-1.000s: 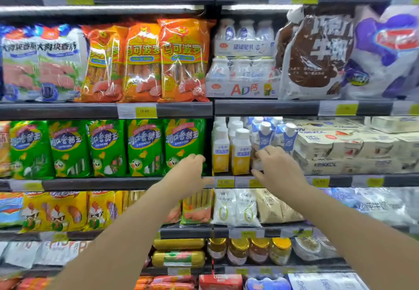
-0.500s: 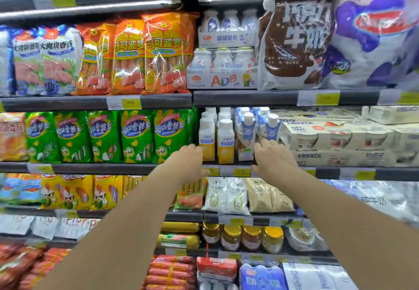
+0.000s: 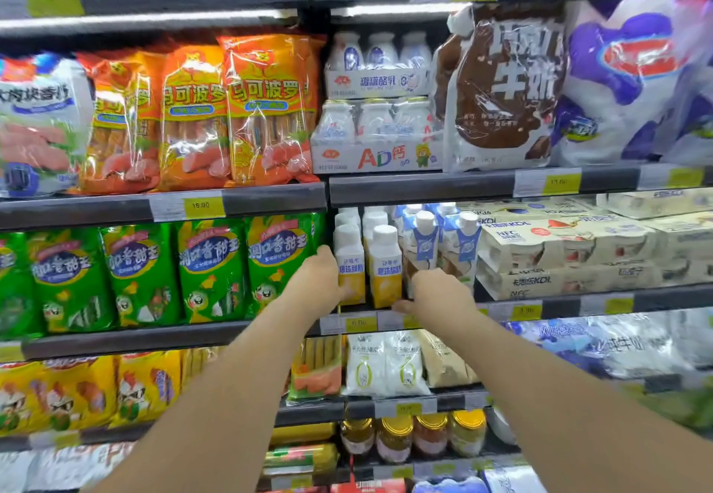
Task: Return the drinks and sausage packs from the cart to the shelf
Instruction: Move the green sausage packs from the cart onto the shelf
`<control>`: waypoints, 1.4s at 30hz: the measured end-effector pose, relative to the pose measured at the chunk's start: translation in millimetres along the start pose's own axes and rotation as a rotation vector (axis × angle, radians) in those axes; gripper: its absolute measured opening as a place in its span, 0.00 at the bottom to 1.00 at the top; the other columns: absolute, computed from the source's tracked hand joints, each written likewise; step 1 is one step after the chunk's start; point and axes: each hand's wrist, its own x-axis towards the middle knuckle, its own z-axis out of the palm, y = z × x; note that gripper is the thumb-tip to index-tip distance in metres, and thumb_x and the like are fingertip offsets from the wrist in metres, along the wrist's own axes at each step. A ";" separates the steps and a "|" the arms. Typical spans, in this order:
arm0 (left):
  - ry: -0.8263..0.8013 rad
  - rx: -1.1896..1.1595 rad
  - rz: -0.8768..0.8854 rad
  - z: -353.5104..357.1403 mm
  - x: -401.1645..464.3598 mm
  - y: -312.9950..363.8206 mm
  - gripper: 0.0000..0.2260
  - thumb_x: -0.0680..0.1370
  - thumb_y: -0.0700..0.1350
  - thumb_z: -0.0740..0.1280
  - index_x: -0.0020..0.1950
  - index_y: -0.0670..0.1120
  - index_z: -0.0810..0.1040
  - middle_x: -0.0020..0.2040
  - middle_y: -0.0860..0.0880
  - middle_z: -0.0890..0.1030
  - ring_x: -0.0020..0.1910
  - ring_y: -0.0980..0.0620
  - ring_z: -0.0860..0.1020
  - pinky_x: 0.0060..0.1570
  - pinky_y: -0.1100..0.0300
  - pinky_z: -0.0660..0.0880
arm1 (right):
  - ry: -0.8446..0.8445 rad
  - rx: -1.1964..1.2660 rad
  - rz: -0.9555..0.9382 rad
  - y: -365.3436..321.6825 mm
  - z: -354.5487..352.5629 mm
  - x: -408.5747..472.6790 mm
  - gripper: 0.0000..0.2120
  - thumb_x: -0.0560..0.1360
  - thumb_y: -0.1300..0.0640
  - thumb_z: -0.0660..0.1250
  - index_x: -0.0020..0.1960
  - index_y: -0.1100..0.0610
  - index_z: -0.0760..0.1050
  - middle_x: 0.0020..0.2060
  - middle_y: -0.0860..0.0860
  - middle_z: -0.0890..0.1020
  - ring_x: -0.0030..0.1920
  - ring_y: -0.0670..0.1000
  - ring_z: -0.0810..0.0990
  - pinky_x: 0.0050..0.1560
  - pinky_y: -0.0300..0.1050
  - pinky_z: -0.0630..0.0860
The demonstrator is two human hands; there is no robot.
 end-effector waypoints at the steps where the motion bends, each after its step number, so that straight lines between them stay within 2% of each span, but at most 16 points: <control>1: 0.000 -0.049 -0.019 2.9 4.0 -0.1 0.25 0.77 0.46 0.72 0.66 0.39 0.63 0.58 0.38 0.78 0.48 0.43 0.78 0.40 0.54 0.74 | -0.013 0.005 0.006 -2.3 3.1 1.9 0.23 0.76 0.40 0.68 0.35 0.56 0.67 0.41 0.54 0.77 0.40 0.57 0.78 0.39 0.47 0.74; 5: -0.021 -0.200 -0.082 10.7 16.3 4.6 0.30 0.75 0.46 0.74 0.70 0.40 0.62 0.61 0.40 0.78 0.56 0.40 0.79 0.50 0.50 0.77 | -0.014 0.004 0.005 -8.5 11.1 8.0 0.19 0.77 0.41 0.67 0.43 0.58 0.72 0.42 0.54 0.77 0.40 0.57 0.76 0.41 0.47 0.73; 8: -0.019 -0.236 -0.104 13.7 22.7 5.8 0.31 0.75 0.47 0.74 0.71 0.41 0.62 0.62 0.40 0.78 0.58 0.40 0.79 0.51 0.51 0.76 | -0.003 0.009 0.009 -11.7 15.4 14.1 0.19 0.76 0.41 0.67 0.44 0.58 0.73 0.41 0.53 0.78 0.41 0.57 0.77 0.43 0.49 0.77; 12: -0.015 -0.262 -0.109 19.2 29.3 4.7 0.30 0.74 0.48 0.75 0.70 0.41 0.64 0.62 0.41 0.79 0.59 0.40 0.79 0.57 0.47 0.78 | 0.035 0.012 0.007 -13.3 22.1 21.4 0.20 0.75 0.39 0.68 0.47 0.58 0.75 0.44 0.55 0.79 0.46 0.59 0.81 0.45 0.50 0.78; 20: -0.022 -0.228 -0.112 20.1 33.0 4.8 0.29 0.73 0.50 0.76 0.67 0.41 0.67 0.61 0.41 0.80 0.59 0.41 0.79 0.57 0.49 0.77 | 0.070 0.090 0.022 -12.5 32.1 30.1 0.20 0.74 0.38 0.69 0.43 0.56 0.72 0.39 0.51 0.77 0.40 0.57 0.77 0.39 0.48 0.75; 25: -0.029 -0.227 -0.102 18.4 33.6 1.4 0.30 0.73 0.49 0.76 0.68 0.40 0.67 0.62 0.42 0.79 0.60 0.42 0.79 0.58 0.50 0.77 | 0.058 0.102 0.019 -11.7 32.0 32.9 0.20 0.74 0.38 0.69 0.47 0.56 0.75 0.41 0.51 0.78 0.46 0.57 0.82 0.41 0.48 0.76; 29: -0.023 -0.248 -0.105 21.3 34.3 0.0 0.29 0.73 0.49 0.76 0.68 0.41 0.67 0.60 0.42 0.80 0.58 0.42 0.80 0.56 0.50 0.78 | 0.028 0.108 0.035 -12.3 30.6 33.8 0.22 0.74 0.39 0.68 0.52 0.58 0.78 0.43 0.52 0.79 0.45 0.57 0.81 0.41 0.48 0.75; 35: -0.022 -0.234 -0.114 18.3 23.5 -0.7 0.29 0.70 0.50 0.78 0.64 0.42 0.69 0.59 0.44 0.79 0.57 0.43 0.79 0.52 0.52 0.77 | 0.042 0.099 0.047 -8.4 28.9 23.6 0.19 0.76 0.39 0.67 0.45 0.56 0.72 0.42 0.53 0.74 0.44 0.57 0.77 0.41 0.48 0.73; 39: -0.016 -0.107 -0.050 9.6 6.4 -17.0 0.28 0.69 0.56 0.78 0.60 0.43 0.72 0.52 0.47 0.80 0.48 0.48 0.79 0.45 0.55 0.78 | 0.047 0.081 0.088 8.7 15.8 17.3 0.22 0.74 0.37 0.68 0.39 0.56 0.72 0.41 0.53 0.79 0.42 0.56 0.80 0.40 0.46 0.77; 42: 0.056 0.021 0.032 -3.8 -1.5 -21.6 0.19 0.72 0.55 0.76 0.54 0.44 0.78 0.48 0.47 0.83 0.45 0.48 0.81 0.47 0.52 0.81 | 0.099 0.050 0.170 35.9 -1.2 8.1 0.24 0.72 0.35 0.69 0.34 0.54 0.69 0.38 0.51 0.77 0.41 0.55 0.80 0.39 0.46 0.76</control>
